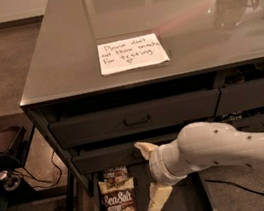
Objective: Pick brown chip bag from bottom drawer and place on counter
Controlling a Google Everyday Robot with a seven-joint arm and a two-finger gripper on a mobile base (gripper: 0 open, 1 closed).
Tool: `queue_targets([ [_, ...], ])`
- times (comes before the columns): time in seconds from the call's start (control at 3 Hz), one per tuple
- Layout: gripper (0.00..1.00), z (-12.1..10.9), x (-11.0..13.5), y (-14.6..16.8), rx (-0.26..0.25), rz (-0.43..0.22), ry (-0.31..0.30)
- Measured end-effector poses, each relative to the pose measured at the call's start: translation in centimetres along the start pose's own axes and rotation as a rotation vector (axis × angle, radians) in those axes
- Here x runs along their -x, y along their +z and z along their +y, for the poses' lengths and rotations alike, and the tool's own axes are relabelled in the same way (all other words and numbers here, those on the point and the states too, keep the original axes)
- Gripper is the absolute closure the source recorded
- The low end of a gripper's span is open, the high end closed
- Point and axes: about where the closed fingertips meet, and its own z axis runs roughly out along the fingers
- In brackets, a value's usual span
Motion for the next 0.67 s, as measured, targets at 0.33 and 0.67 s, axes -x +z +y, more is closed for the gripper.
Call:
queue_targets([
  [0.33,0.00,-1.09,-2.90,7.30,-0.005,-0.026,0.005],
  [0.67,0.00,-1.09,-2.89,7.28,-0.005,-0.025,0.004],
])
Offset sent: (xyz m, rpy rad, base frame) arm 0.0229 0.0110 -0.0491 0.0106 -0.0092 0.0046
